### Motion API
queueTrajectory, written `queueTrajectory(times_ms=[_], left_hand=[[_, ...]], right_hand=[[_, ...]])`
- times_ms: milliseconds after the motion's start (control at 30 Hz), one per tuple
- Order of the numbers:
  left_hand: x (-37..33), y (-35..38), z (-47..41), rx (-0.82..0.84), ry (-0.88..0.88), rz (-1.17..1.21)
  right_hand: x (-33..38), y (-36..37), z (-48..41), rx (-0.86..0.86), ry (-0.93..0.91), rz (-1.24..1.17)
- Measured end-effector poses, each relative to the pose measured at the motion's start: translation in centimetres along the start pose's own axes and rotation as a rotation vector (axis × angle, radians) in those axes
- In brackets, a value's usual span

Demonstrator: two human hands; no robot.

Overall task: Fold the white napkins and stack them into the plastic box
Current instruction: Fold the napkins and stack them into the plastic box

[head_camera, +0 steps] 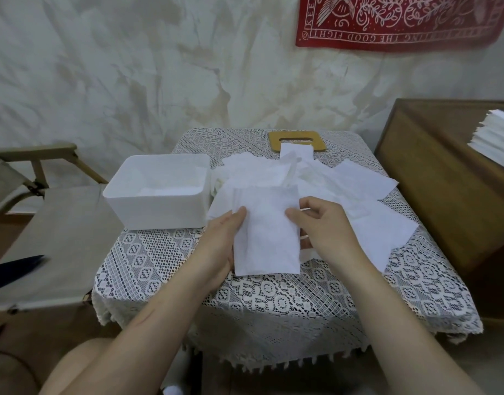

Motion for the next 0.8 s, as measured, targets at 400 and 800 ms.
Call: queueTrajectory(times_ms=[400, 800], left_hand=[[-0.1, 0.3, 0.2, 0.032, -0.010, 0.024], [0.0, -0.4, -0.3, -0.050, 0.012, -0.016]], right_hand=[[-1.0, 1.9, -0.5, 0.035, 0.079, -0.083], [-1.6, 1.3, -0.4, 0.081, 0.082, 0.121]])
Point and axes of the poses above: each hand's wrist, its own z-axis away from the middle knuckle, its own y-axis out of the palm, x = y × z, the point moved 5 cm from there along -z, towards the middle knuckle, and after that the axes turned 5 degrees about -x, right-handed, at the moved point
